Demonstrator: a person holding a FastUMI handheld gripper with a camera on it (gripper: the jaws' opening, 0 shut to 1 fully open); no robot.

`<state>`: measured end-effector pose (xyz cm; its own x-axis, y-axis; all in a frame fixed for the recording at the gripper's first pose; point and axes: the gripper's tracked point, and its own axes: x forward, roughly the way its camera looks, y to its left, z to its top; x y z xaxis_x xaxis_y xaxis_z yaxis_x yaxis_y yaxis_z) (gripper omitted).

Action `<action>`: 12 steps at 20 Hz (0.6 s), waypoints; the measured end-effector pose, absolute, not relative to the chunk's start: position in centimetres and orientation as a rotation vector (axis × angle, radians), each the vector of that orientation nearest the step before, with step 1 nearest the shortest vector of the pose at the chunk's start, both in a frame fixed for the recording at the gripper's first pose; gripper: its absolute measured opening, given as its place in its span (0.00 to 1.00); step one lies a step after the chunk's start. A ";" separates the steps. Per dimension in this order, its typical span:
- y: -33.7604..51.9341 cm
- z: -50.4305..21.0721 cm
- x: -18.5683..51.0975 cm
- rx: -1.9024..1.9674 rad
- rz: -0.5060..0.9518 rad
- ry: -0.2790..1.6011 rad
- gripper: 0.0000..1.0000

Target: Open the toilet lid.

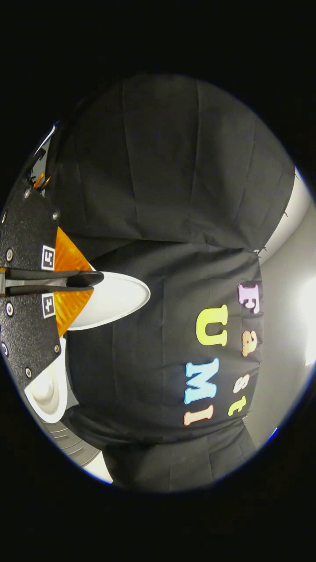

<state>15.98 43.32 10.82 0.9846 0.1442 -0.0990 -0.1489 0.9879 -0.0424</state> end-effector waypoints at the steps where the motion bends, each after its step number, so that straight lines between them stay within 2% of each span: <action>1: 43.4 10.8 15.9 -0.053 0.150 0.091 0.06; 7: 44.2 11.0 15.6 -0.060 0.186 0.051 0.19; 12: 43.1 10.2 15.5 -0.029 0.199 0.080 0.73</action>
